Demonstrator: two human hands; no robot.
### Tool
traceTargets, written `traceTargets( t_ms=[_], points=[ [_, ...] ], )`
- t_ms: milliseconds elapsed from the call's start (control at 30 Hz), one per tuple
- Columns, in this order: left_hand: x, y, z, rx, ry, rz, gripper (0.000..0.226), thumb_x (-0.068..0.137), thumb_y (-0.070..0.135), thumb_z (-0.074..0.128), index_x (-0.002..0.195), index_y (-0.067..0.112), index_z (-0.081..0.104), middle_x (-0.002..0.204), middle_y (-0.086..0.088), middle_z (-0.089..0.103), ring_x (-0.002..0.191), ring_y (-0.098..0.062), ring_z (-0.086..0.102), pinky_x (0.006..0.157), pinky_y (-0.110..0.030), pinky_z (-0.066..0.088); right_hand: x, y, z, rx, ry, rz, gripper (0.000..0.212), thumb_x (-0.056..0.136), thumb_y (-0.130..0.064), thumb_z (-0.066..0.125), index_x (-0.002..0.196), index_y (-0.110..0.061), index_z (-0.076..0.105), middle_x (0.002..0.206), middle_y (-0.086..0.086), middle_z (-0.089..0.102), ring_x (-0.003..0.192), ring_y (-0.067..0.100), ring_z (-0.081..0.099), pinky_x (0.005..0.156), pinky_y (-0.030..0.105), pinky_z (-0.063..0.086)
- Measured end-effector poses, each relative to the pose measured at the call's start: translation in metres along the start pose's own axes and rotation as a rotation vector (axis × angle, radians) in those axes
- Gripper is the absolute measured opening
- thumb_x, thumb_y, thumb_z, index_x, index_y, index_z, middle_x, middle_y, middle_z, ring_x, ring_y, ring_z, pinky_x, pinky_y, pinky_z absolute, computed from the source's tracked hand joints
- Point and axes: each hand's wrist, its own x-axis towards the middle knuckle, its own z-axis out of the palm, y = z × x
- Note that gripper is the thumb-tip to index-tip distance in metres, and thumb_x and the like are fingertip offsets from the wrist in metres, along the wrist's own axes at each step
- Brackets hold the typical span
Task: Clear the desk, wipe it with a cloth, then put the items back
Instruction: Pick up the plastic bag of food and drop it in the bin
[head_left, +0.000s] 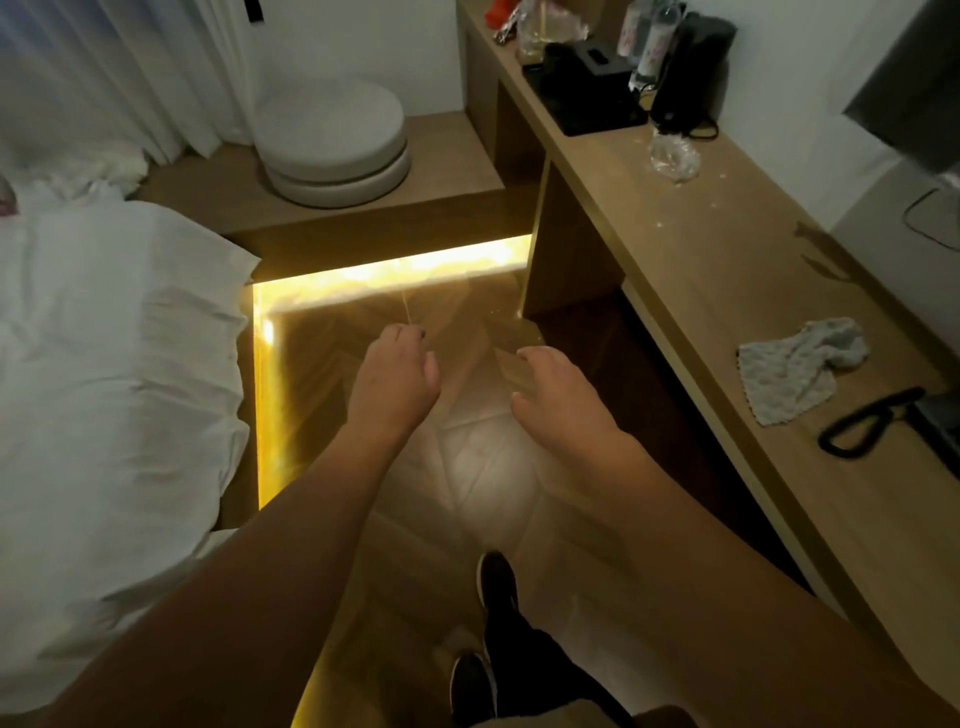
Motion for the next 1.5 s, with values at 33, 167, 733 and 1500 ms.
traceTargets(
  t_ms=[33, 167, 733, 1500],
  points=[
    [0.013, -0.002, 0.002, 0.004, -0.007, 0.000, 0.037, 0.099, 0.018, 0.055, 0.132, 0.001, 0.057, 0.126, -0.016, 0.060, 0.117, -0.027, 0.057, 0.100, -0.035, 0.045, 0.015, 0.000, 0.001, -0.005, 0.002, -0.012, 0.059, 0.092, -0.027, 0.060, 0.146, -0.027, 0.037, 0.151, -0.004, 0.040, 0.136, 0.018, 0.043, 0.109, 0.039, 0.040],
    [0.077, -0.011, 0.010, 0.020, 0.006, -0.038, 0.037, 0.098, 0.019, 0.056, 0.131, 0.002, 0.058, 0.125, -0.016, 0.061, 0.116, -0.028, 0.058, 0.100, -0.037, 0.046, 0.081, -0.001, -0.006, 0.015, 0.010, -0.032, 0.060, 0.093, -0.023, 0.061, 0.148, -0.025, 0.037, 0.152, -0.003, 0.039, 0.139, 0.018, 0.040, 0.108, 0.035, 0.036],
    [0.329, -0.078, 0.009, 0.041, 0.038, -0.116, 0.037, 0.098, 0.020, 0.054, 0.132, 0.006, 0.057, 0.132, -0.013, 0.057, 0.119, -0.028, 0.056, 0.095, -0.038, 0.046, 0.342, -0.068, -0.023, -0.002, -0.010, -0.116, 0.057, 0.093, -0.024, 0.062, 0.145, -0.024, 0.040, 0.148, -0.002, 0.044, 0.136, 0.018, 0.044, 0.106, 0.035, 0.040],
    [0.741, -0.161, 0.052, 0.028, -0.005, -0.079, 0.033, 0.099, 0.019, 0.053, 0.129, 0.007, 0.059, 0.123, -0.013, 0.059, 0.113, -0.028, 0.058, 0.092, -0.037, 0.047, 0.746, -0.123, -0.055, -0.020, -0.029, -0.029, 0.059, 0.094, -0.024, 0.061, 0.148, -0.021, 0.039, 0.153, 0.000, 0.039, 0.139, 0.021, 0.040, 0.109, 0.036, 0.039]
  ],
)
